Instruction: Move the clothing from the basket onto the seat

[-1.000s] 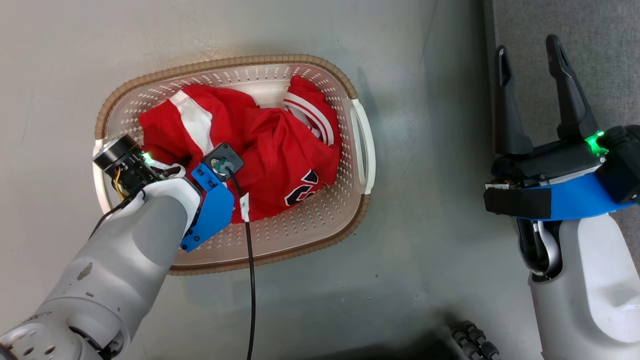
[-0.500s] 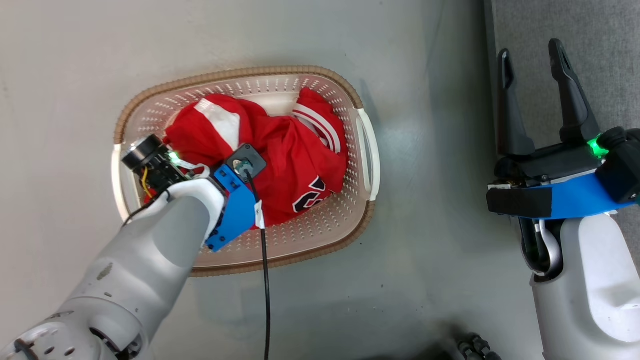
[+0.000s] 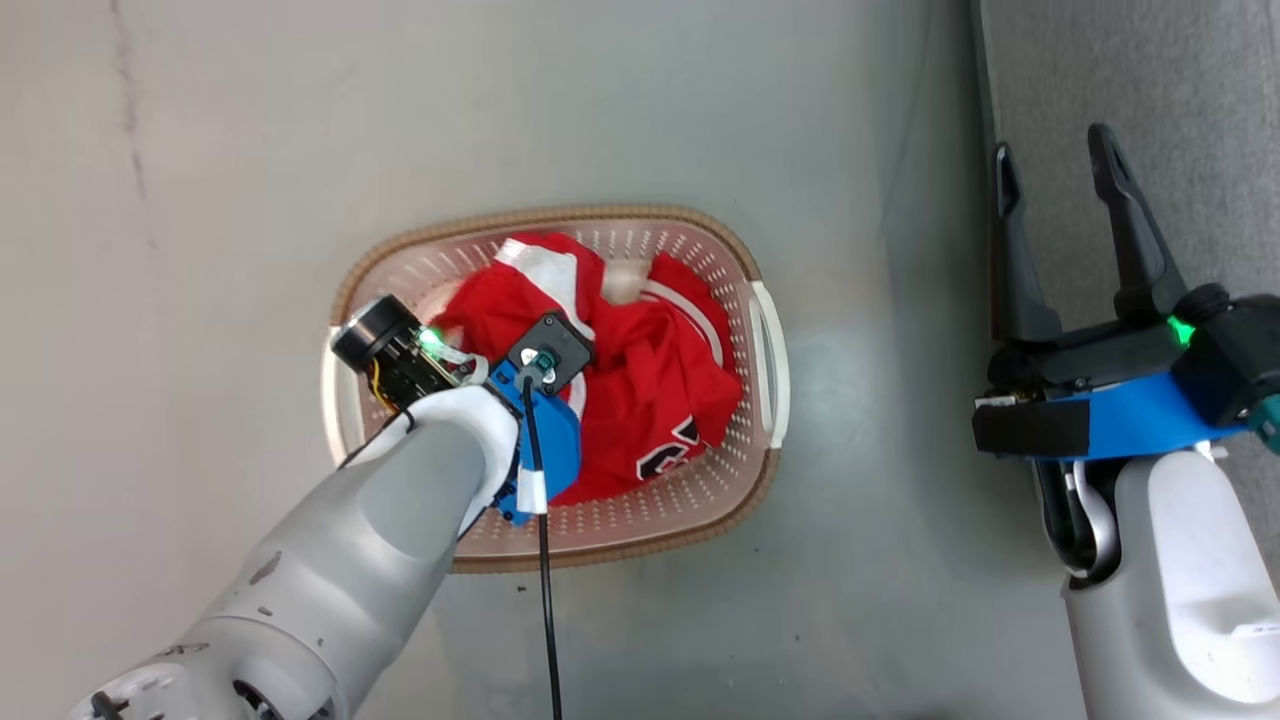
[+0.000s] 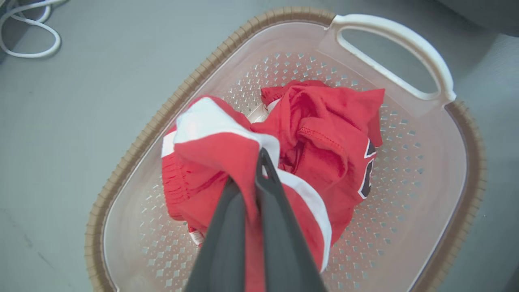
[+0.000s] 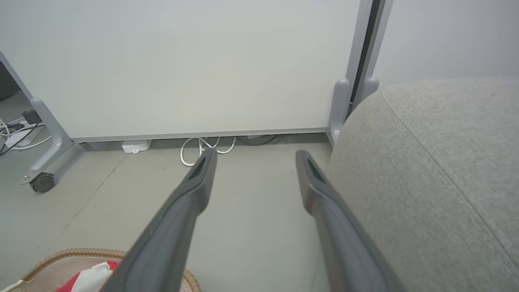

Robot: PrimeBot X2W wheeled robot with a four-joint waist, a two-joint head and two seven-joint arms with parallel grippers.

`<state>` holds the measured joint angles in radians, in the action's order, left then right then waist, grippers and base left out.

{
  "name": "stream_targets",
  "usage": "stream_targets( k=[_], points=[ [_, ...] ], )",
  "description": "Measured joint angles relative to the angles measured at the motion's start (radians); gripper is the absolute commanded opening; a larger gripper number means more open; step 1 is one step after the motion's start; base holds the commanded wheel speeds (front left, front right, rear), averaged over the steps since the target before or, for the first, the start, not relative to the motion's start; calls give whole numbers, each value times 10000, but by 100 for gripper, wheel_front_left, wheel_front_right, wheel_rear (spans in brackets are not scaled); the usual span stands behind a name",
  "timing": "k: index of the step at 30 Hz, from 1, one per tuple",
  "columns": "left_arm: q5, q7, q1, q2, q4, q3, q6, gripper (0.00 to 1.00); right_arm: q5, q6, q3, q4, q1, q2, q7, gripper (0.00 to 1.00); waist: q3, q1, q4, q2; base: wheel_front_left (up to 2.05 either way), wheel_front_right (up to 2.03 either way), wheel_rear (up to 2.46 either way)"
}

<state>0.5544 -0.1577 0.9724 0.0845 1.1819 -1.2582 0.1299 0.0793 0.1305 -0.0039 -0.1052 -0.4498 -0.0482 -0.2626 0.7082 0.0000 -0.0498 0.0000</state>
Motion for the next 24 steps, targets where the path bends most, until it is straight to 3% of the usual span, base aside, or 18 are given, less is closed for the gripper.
stream_targets(
  k=[13, 24],
  points=[
    [961, -997, -169, -251, -652, 385, 0, 0, -127, 0, -134, -362, 817, -2, 0, 100, -1839, -1, 482, 0, 0, 0, 0],
    [828, -1041, -155, -176, -2675, 1546, -272, 0, -125, 0, -182, -621, 1516, -2, 0, 100, -3386, -1, 665, 0, 0, 0, 0]
  ],
)
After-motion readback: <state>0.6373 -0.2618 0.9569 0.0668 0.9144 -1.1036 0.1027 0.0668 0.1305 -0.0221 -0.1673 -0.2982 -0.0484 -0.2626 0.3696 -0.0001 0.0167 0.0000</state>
